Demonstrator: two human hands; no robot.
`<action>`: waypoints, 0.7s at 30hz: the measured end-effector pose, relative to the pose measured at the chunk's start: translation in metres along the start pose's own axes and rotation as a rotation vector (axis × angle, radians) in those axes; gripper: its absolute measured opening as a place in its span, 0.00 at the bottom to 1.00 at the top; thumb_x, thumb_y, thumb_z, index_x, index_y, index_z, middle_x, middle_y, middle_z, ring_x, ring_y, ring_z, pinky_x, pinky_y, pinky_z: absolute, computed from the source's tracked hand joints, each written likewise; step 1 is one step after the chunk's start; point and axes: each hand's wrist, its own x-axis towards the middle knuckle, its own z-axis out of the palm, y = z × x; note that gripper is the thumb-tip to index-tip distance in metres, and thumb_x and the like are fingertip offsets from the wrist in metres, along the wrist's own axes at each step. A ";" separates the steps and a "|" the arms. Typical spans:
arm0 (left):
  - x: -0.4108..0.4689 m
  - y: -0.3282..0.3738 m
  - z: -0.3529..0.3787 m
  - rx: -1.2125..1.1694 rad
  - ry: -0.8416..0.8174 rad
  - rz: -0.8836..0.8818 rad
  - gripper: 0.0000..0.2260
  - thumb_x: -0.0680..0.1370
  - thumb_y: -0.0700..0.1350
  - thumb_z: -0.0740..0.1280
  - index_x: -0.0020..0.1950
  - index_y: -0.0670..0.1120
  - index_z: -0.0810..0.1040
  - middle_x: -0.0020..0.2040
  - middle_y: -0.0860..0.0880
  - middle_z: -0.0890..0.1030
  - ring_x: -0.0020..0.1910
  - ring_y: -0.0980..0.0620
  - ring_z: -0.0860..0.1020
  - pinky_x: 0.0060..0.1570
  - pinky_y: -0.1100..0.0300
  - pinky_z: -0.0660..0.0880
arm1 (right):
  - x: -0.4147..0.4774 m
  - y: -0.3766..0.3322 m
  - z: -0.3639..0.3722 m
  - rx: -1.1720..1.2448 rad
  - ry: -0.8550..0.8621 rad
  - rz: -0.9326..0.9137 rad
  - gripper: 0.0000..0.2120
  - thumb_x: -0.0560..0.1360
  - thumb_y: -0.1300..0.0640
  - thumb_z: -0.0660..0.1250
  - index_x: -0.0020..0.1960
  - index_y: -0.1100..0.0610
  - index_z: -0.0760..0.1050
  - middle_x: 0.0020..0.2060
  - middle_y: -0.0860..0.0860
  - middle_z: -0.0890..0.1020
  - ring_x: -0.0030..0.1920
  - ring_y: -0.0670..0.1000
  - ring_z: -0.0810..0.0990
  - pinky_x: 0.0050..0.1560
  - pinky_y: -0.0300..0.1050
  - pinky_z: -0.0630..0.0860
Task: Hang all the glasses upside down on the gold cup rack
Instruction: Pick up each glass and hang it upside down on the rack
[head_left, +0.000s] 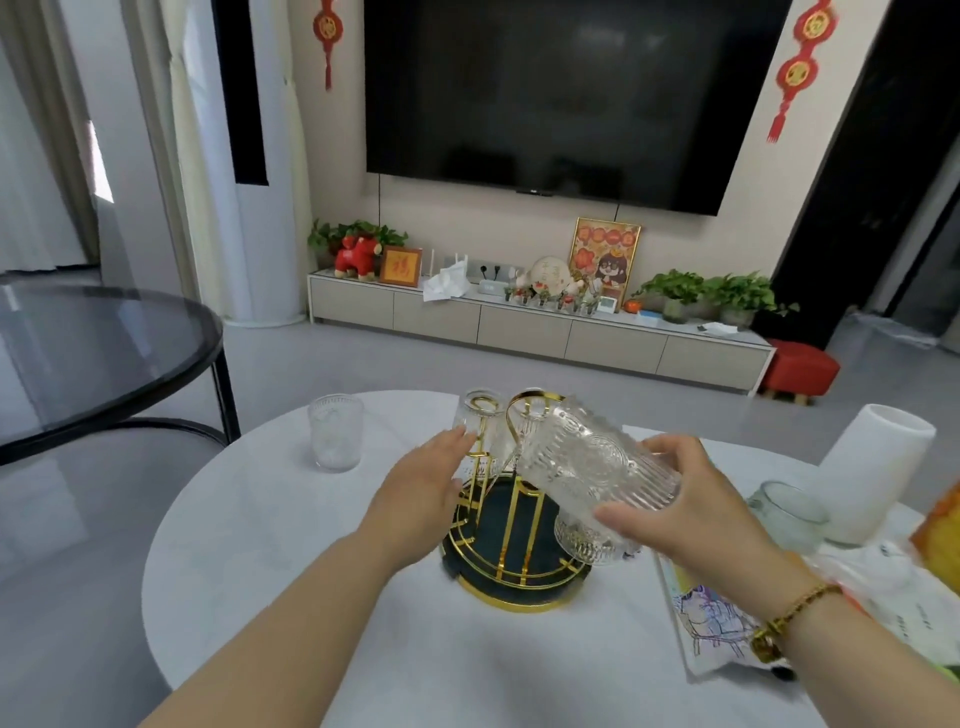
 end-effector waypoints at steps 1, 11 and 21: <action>0.004 0.002 -0.002 0.053 -0.062 0.003 0.24 0.79 0.39 0.55 0.73 0.51 0.53 0.76 0.52 0.55 0.74 0.53 0.55 0.72 0.57 0.55 | 0.002 -0.002 -0.004 -0.036 -0.005 0.000 0.31 0.60 0.52 0.75 0.56 0.50 0.61 0.41 0.43 0.72 0.35 0.43 0.73 0.23 0.27 0.67; 0.022 -0.013 -0.008 0.288 -0.269 0.058 0.31 0.75 0.30 0.55 0.73 0.51 0.50 0.76 0.53 0.51 0.74 0.53 0.54 0.71 0.58 0.56 | 0.043 -0.024 0.011 -0.267 -0.213 -0.038 0.36 0.61 0.52 0.74 0.62 0.52 0.59 0.51 0.49 0.66 0.55 0.50 0.65 0.54 0.45 0.70; 0.020 -0.020 -0.003 0.232 -0.253 0.060 0.32 0.74 0.29 0.55 0.73 0.51 0.50 0.76 0.54 0.51 0.74 0.53 0.54 0.73 0.56 0.52 | 0.077 -0.019 0.060 -0.472 -0.388 0.005 0.37 0.64 0.53 0.71 0.67 0.54 0.57 0.67 0.55 0.66 0.68 0.58 0.57 0.66 0.54 0.61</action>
